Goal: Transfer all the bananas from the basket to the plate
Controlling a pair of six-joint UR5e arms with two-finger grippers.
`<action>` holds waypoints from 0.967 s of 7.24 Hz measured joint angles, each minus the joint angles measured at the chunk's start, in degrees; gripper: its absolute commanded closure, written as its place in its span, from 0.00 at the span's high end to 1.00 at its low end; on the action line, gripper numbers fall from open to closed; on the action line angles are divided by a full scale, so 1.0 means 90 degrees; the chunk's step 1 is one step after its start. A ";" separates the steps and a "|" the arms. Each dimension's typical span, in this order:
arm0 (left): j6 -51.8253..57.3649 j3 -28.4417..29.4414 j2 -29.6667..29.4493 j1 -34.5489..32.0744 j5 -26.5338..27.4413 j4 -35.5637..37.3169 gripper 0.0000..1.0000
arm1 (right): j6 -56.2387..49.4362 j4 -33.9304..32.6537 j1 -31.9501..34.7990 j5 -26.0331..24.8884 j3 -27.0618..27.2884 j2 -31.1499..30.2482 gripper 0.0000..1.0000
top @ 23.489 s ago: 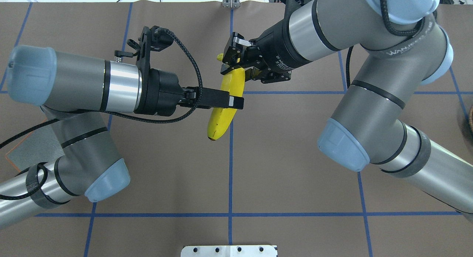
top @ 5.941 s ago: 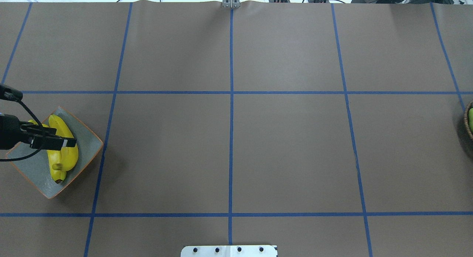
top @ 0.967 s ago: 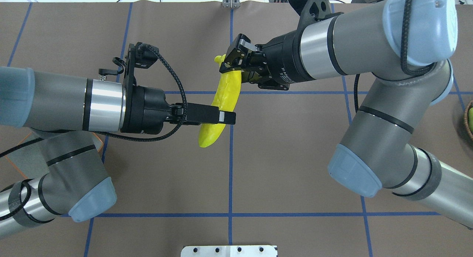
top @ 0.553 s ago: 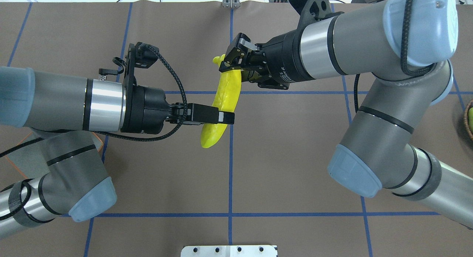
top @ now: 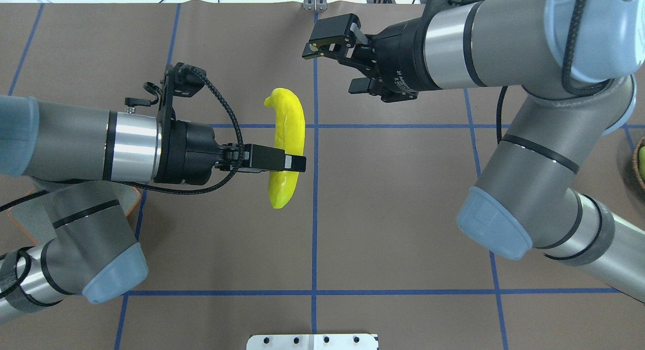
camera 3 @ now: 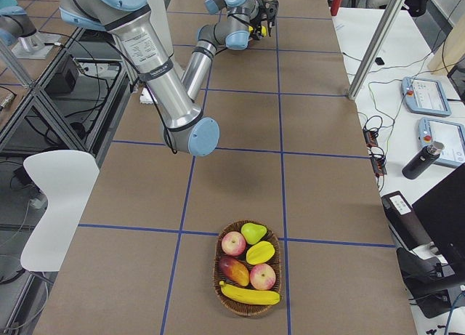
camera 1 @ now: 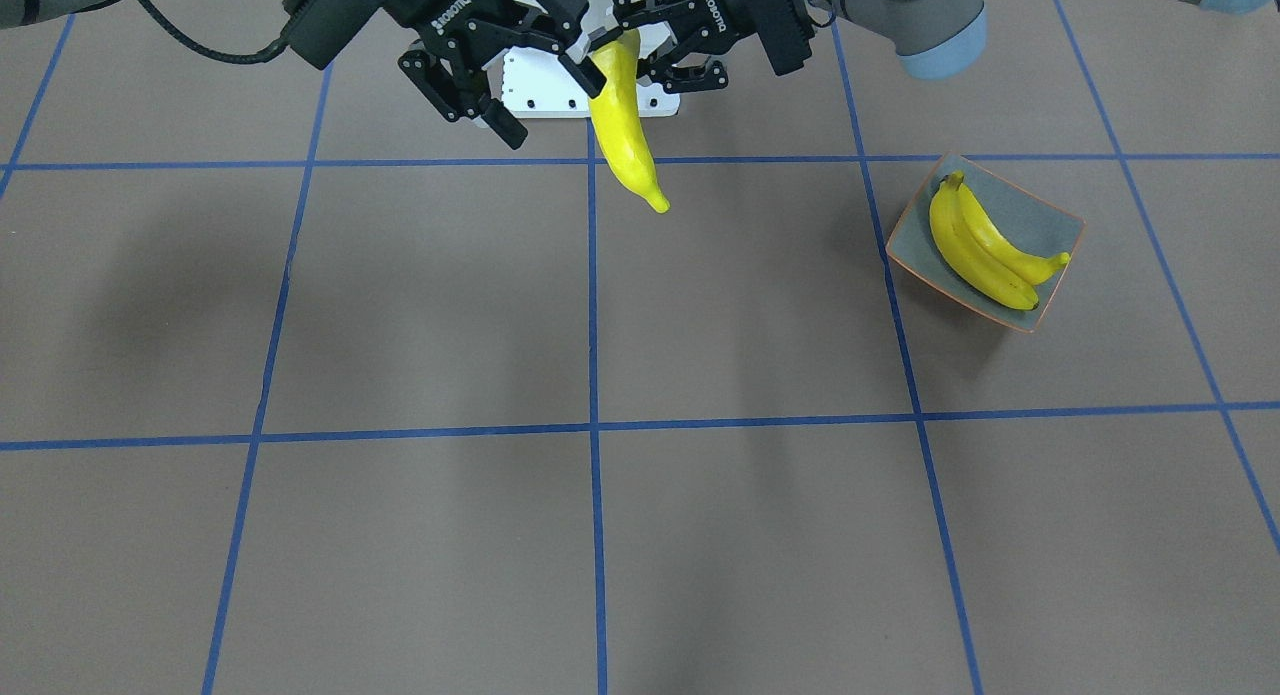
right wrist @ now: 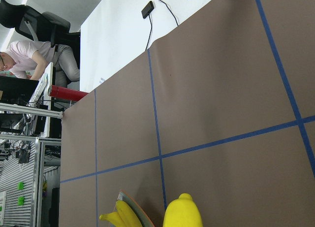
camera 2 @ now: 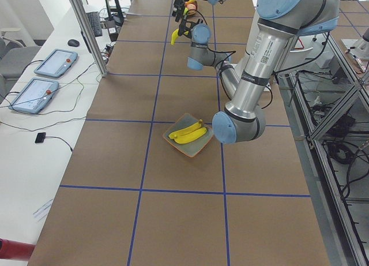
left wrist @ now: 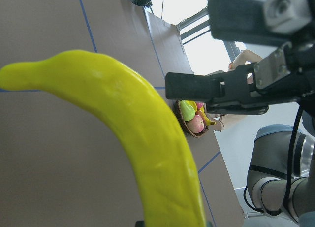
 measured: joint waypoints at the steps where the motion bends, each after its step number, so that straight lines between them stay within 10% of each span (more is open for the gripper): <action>1: 0.0008 -0.0078 0.0402 -0.0048 -0.0016 0.0009 0.00 | -0.0222 -0.0054 0.0184 0.0056 -0.0013 -0.0216 1.00; 7: 0.1243 -0.0245 0.3470 -0.0601 0.0024 0.0251 0.00 | -0.3564 -0.1589 0.1703 0.0905 -0.0226 -0.1443 1.00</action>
